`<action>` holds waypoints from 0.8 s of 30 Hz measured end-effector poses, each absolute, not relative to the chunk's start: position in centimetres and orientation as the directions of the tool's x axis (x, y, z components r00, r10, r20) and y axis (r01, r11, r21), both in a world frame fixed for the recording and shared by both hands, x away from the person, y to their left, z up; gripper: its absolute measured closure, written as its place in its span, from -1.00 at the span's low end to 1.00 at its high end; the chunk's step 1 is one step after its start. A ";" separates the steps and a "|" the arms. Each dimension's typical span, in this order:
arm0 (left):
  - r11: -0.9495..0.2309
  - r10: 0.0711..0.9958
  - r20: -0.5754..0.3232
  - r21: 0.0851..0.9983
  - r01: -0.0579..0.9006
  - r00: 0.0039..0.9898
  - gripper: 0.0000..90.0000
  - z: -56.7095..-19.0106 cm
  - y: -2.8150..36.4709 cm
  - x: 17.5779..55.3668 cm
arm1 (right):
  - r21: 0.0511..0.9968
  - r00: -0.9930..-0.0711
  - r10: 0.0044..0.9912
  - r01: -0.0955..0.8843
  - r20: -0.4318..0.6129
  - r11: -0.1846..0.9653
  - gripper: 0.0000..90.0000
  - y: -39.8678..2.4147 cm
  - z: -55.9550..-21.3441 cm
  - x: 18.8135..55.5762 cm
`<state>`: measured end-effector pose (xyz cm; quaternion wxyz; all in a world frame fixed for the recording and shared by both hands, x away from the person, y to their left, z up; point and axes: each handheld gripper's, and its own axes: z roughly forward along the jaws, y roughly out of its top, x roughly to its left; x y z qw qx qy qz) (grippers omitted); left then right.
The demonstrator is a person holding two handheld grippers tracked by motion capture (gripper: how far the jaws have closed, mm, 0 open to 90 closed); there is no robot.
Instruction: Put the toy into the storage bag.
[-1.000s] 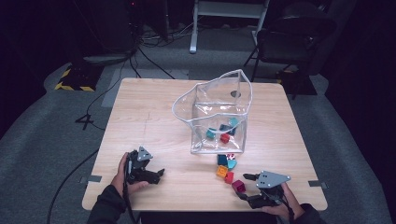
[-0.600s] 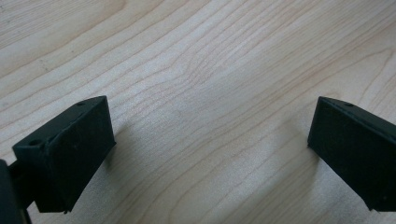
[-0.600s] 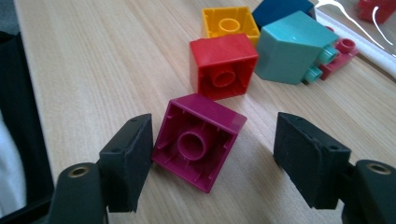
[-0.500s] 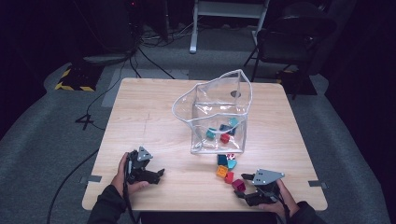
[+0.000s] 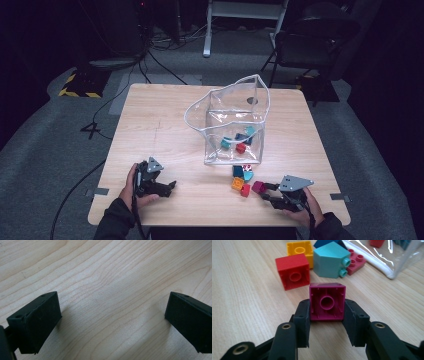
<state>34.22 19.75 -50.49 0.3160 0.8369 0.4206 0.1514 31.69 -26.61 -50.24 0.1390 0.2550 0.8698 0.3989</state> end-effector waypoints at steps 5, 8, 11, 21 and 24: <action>-0.446 0.800 -0.013 0.657 0.608 0.600 -0.99 -50.5 19.8 34.2 | 0.771 -0.821 0.569 0.336 -0.040 0.541 0.33 -27.0 -49.9 31.8; -0.447 0.800 -0.012 0.656 0.608 0.600 -0.99 -50.5 19.8 34.2 | 0.783 -0.807 0.589 0.345 -0.035 0.518 0.33 -27.5 -49.6 32.0; -0.446 0.800 -0.012 0.657 0.608 0.600 -0.99 -50.5 19.7 34.2 | 0.794 -0.793 0.608 0.354 -0.025 0.494 0.33 -28.1 -49.2 32.2; -0.447 0.800 -0.012 0.656 0.608 0.601 -0.99 -50.5 19.8 34.2 | 0.825 -0.756 0.654 0.355 -0.022 0.439 0.33 -29.8 -47.6 32.6; -0.447 0.799 -0.012 0.656 0.608 0.601 -0.99 -50.5 19.8 34.2 | 0.834 -0.747 0.665 0.352 -0.022 0.424 0.33 -30.2 -47.1 32.7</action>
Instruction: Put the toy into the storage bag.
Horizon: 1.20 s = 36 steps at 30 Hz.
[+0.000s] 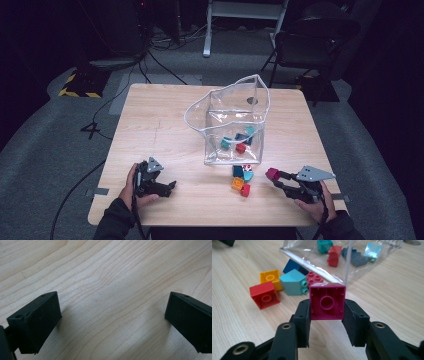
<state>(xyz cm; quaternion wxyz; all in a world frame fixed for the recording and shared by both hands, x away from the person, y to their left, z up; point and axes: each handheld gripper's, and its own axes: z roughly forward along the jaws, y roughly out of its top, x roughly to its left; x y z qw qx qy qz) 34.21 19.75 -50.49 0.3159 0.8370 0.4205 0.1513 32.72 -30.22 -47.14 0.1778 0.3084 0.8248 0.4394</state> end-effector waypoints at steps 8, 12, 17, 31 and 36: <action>-0.446 0.800 -0.013 0.656 0.608 0.600 -0.99 -50.5 19.8 34.2 | 0.860 -0.722 0.691 0.339 -0.022 0.381 0.33 -31.3 -45.7 33.0; -0.447 0.799 -0.011 0.657 0.607 0.601 -0.99 -50.5 19.8 34.2 | 0.878 -0.712 0.701 0.319 -0.027 0.358 0.33 -31.8 -44.5 33.1; -0.447 0.799 -0.012 0.656 0.608 0.601 -0.99 -50.5 19.8 34.2 | 0.891 -0.699 0.713 0.294 -0.046 0.345 0.33 -32.2 -42.9 33.5; -0.449 0.798 -0.010 0.656 0.606 0.602 -0.99 -50.5 19.8 34.2 | 0.917 -0.691 0.717 0.218 -0.097 0.334 0.33 -31.4 -38.1 35.2; -0.447 0.799 -0.012 0.656 0.608 0.601 -0.99 -50.5 19.8 34.2 | 0.918 -0.691 0.713 0.196 -0.120 0.345 0.33 -30.5 -37.3 35.6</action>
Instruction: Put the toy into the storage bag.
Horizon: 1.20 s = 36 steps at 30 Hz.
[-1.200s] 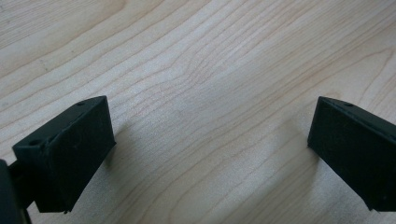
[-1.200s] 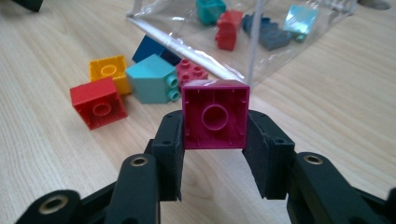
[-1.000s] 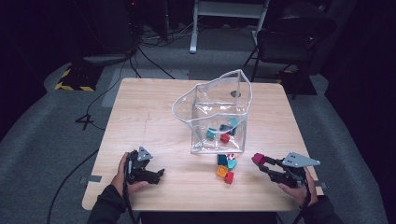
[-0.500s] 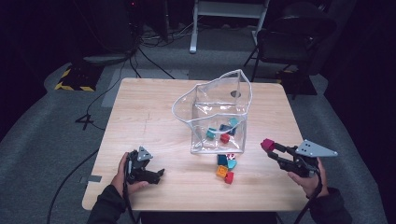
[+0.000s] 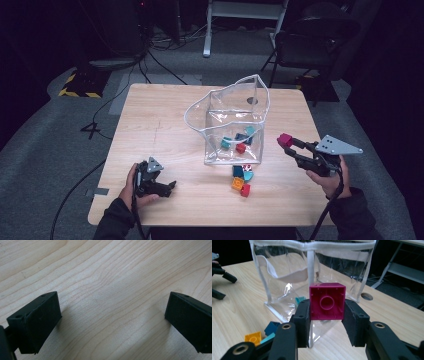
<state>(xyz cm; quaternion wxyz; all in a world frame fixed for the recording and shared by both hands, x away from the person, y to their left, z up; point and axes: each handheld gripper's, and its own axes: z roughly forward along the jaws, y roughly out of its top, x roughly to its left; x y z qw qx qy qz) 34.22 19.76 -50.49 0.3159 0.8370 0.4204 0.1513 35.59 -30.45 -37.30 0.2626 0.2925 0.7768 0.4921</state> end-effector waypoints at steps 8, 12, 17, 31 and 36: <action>-0.446 0.800 -0.013 0.656 0.608 0.600 -0.99 -50.5 19.8 34.2 | 0.925 -0.694 0.705 0.156 -0.147 0.346 0.33 -29.0 -35.4 36.2; -0.446 0.799 -0.013 0.656 0.609 0.601 -0.99 -50.5 19.8 34.2 | 0.934 -0.692 0.707 0.140 -0.145 0.328 0.33 -28.6 -34.2 36.7; -0.447 0.799 -0.012 0.656 0.608 0.601 -0.99 -50.5 19.8 34.2 | 0.941 -0.692 0.707 0.122 -0.148 0.316 0.33 -28.1 -32.8 37.3; -0.448 0.799 -0.011 0.656 0.607 0.601 -0.99 -50.5 19.8 34.2 | 0.943 -0.703 0.694 0.103 -0.157 0.318 0.33 -24.9 -30.0 39.2; -0.450 0.798 -0.009 0.656 0.606 0.603 -0.99 -50.5 19.8 34.2 | 0.939 -0.705 0.692 0.113 -0.155 0.326 0.33 -23.8 -30.0 40.1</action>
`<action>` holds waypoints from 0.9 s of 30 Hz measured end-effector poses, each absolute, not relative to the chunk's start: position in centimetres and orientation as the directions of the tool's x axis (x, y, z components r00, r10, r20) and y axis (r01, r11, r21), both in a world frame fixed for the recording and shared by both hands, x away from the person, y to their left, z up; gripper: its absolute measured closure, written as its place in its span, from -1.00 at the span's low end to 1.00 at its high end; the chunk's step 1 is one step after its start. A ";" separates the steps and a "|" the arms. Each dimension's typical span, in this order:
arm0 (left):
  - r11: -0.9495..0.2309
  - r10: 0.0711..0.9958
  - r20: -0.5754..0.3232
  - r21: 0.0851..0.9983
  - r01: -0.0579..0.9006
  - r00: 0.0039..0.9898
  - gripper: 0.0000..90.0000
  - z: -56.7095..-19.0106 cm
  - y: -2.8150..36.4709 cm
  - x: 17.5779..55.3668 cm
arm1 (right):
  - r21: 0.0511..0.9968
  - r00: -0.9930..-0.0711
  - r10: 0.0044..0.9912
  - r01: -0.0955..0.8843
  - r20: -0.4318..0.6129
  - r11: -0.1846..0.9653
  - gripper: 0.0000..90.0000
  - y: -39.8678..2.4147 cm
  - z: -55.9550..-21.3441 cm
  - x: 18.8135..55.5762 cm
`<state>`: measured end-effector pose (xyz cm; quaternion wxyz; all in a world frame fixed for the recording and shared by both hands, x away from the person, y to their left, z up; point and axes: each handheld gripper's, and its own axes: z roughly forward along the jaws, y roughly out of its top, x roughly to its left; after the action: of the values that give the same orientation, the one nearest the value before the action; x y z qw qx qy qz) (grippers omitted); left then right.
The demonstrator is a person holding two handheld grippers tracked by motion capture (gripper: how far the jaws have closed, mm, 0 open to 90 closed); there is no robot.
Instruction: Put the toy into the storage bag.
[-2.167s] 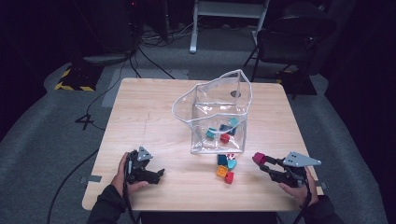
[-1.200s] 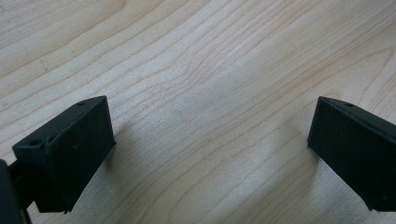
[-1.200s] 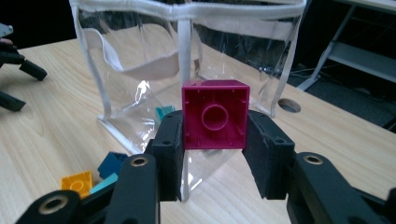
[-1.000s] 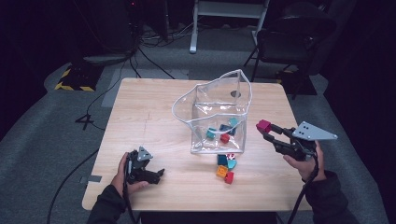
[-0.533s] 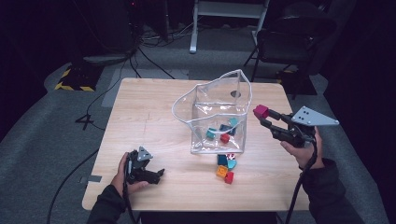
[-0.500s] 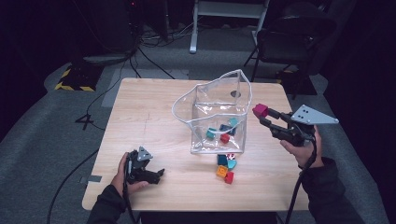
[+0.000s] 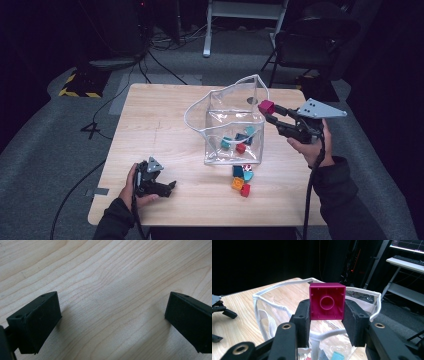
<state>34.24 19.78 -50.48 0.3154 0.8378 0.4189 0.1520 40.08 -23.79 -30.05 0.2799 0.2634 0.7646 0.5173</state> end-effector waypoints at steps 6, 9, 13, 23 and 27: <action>-0.450 0.798 -0.010 0.656 0.606 0.603 -0.99 -50.5 19.8 34.2 | 0.932 -0.703 0.695 0.135 -0.149 0.336 0.33 -22.6 -30.4 41.1; -0.451 0.798 -0.009 0.656 0.606 0.603 -0.99 -50.5 19.8 34.2 | 0.928 -0.700 0.699 0.146 -0.147 0.342 0.33 -22.2 -30.7 41.4; -0.450 0.798 -0.009 0.656 0.606 0.603 -0.99 -50.5 19.8 34.2 | 0.928 -0.696 0.704 0.158 -0.137 0.337 0.33 -21.7 -30.8 41.8; -0.449 0.799 -0.010 0.656 0.607 0.601 -0.99 -50.5 19.8 34.2 | 0.917 -0.682 0.717 0.180 -0.144 0.356 0.33 -20.5 -31.0 42.4; -0.450 0.798 -0.009 0.656 0.606 0.603 -0.99 -50.5 19.8 34.2 | 0.916 -0.677 0.720 0.179 -0.151 0.360 0.30 -20.1 -31.1 42.4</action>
<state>34.24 19.78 -50.48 0.3152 0.8378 0.4189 0.1523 42.43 -20.05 -31.09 0.2786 0.2896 0.7760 0.4861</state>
